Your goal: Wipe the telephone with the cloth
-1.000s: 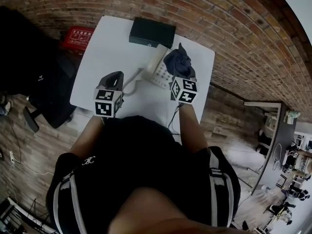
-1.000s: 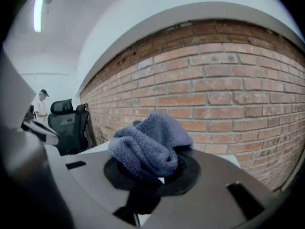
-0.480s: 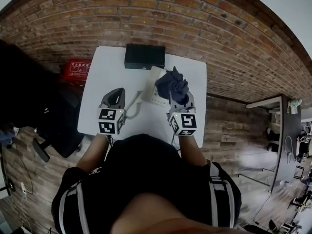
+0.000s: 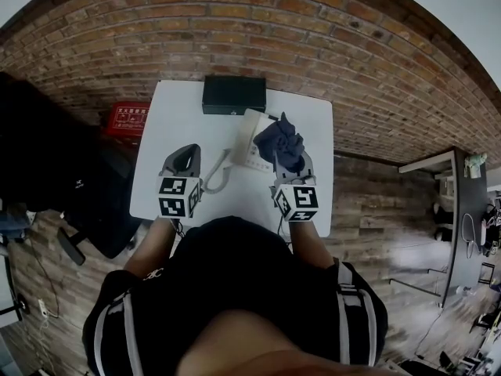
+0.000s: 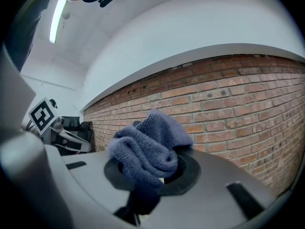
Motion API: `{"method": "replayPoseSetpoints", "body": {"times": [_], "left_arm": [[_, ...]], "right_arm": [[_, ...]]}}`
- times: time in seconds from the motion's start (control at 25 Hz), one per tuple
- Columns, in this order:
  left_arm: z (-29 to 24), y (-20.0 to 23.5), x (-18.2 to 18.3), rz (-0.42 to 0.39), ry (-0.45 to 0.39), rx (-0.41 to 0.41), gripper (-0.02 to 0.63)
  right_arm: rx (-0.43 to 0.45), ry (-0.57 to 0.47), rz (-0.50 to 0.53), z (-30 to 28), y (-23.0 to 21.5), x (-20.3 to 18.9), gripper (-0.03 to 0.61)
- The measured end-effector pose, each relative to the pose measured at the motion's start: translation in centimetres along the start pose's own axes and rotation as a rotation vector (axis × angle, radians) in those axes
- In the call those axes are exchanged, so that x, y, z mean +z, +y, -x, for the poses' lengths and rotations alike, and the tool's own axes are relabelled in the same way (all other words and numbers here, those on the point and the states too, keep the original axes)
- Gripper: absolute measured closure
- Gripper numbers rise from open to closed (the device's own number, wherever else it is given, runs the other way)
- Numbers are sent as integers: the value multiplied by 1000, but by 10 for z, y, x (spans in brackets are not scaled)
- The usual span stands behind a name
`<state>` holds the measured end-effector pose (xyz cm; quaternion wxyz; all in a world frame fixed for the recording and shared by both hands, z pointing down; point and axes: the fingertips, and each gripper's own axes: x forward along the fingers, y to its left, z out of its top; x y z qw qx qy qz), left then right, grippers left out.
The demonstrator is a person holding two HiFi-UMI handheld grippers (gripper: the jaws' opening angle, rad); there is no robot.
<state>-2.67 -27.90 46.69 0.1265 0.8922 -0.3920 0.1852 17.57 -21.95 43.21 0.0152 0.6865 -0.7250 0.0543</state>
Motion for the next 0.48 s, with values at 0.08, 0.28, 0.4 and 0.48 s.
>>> {"method": "replayPoseSetpoints", "body": {"times": [0.08, 0.28, 0.4, 0.48], "left_arm": [[2, 3, 1, 5, -4, 7, 620], [5, 7, 2, 16, -13, 18, 620], [6, 7, 1, 19, -12, 17, 620], [6, 8, 1, 20, -12, 18, 620]], "right_arm": [[6, -2, 5, -1, 1, 3, 521], [2, -1, 16, 1, -3, 5, 522], [-2, -3, 13, 1, -6, 6, 520], [1, -14, 13, -1, -7, 8, 522]]}}
